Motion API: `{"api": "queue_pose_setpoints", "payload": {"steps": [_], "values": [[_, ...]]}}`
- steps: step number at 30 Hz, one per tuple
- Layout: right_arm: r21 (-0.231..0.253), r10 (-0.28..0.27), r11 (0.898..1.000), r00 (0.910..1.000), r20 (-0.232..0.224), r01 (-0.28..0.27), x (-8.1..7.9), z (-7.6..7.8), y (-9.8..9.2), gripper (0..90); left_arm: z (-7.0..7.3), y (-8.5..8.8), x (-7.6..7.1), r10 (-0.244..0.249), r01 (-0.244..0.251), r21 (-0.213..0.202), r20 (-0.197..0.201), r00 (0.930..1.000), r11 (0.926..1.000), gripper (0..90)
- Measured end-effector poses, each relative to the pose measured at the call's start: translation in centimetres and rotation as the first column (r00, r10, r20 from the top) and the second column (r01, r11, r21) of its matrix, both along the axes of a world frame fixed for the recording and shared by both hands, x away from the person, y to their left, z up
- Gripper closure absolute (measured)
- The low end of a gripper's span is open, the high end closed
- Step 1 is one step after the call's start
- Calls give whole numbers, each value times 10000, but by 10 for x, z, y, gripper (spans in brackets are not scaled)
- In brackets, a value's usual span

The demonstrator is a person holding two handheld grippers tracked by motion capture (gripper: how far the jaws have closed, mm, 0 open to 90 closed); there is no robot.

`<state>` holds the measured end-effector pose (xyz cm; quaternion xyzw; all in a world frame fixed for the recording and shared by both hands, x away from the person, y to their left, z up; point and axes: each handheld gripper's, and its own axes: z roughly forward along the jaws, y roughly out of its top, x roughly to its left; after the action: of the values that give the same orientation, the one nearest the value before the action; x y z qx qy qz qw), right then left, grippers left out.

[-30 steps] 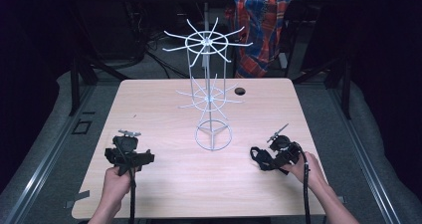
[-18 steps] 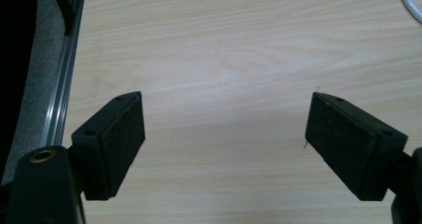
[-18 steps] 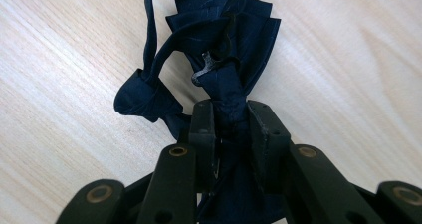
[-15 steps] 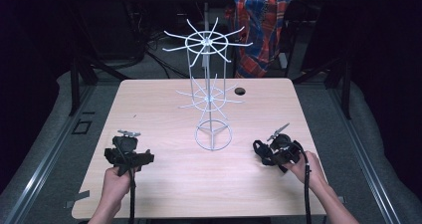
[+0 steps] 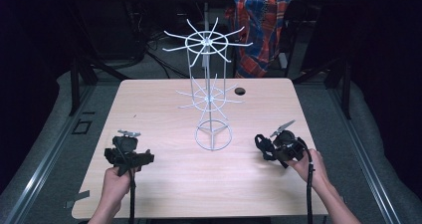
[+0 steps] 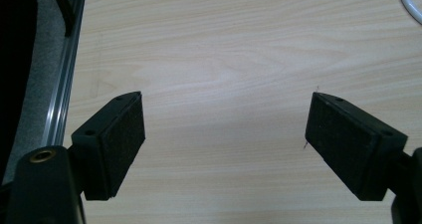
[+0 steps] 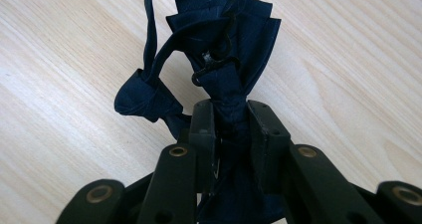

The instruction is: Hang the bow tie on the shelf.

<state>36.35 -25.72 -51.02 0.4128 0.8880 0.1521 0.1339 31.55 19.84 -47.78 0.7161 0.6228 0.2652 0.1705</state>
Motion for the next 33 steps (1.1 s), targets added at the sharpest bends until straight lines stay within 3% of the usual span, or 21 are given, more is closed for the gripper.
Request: {"api": "queue_pose_setpoints", "payload": {"steps": [7,24,25,33], "values": [[408,-138,9991,9998,162,131,1,6,-2,745,0,0,0,-24,24,-13,-13,10000,10000,161],[329,-156,9994,9989,451,142,4,16,0,745,-1,0,1,-7,7,-22,-18,10000,10000,161],[522,-225,9984,9983,535,197,4,16,1,745,-1,0,0,-3,3,-17,-16,10000,10000,162],[573,-198,9982,9967,782,153,5,24,5,747,-1,0,0,13,-13,-5,-4,10000,10000,161]]}}
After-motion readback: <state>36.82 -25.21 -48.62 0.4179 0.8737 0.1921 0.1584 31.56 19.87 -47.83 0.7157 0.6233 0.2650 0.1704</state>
